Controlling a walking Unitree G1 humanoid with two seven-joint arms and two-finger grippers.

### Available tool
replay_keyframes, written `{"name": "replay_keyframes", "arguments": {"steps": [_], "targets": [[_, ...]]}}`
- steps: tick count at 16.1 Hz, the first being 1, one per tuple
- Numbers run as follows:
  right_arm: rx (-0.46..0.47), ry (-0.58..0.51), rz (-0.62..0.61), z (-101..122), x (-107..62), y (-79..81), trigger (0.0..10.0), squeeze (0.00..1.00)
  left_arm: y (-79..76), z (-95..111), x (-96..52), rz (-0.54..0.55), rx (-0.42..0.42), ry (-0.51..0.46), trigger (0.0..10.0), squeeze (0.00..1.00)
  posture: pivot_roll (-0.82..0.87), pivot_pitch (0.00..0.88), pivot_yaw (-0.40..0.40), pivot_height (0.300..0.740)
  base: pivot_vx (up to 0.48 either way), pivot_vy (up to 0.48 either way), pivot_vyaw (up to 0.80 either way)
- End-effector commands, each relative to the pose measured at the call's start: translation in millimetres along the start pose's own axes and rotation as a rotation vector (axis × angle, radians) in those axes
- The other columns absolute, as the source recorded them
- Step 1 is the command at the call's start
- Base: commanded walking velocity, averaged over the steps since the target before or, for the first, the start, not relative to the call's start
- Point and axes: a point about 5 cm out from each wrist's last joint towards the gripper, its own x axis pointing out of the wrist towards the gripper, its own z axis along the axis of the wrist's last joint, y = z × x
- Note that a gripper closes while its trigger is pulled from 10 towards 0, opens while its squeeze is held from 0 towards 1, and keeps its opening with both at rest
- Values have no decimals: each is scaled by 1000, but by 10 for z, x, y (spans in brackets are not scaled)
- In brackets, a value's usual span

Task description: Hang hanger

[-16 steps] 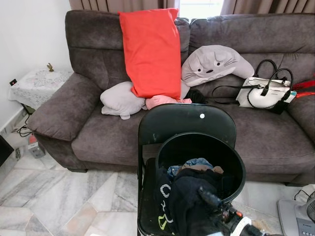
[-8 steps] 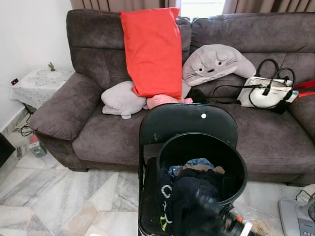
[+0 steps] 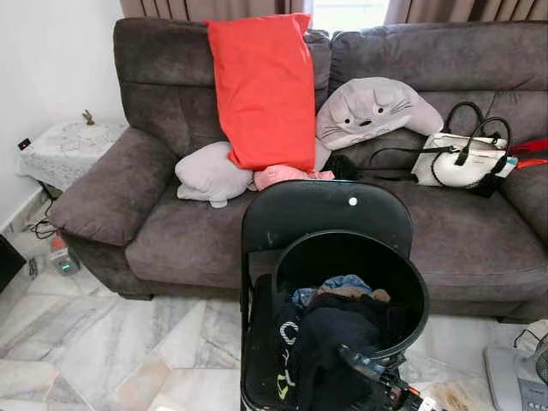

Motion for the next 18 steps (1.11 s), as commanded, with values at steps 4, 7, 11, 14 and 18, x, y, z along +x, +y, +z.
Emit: {"name": "replay_keyframes", "arguments": {"steps": [4,7,11,14,18], "targets": [[21,-180,109,199,26,109,10000,0,41,-23,-7,15,11,5,10000,0,-167,34,100,740,0,0,0],[-29,-243,158,209,22,114,10000,0,44,-23,-8,19,11,4,10000,0,-167,33,103,740,0,0,0],[-84,-163,98,20,76,14,10000,0,55,-24,-10,38,9,-3,10000,0,-159,29,101,740,0,0,0],[-99,-70,1,-84,106,-88,10000,0,62,-24,-12,48,10,-9,10000,0,-160,25,104,740,0,0,0],[-80,-184,-41,95,99,-94,0,0,73,-19,-13,69,11,-18,10000,0,-160,25,108,740,0,0,0]]}}
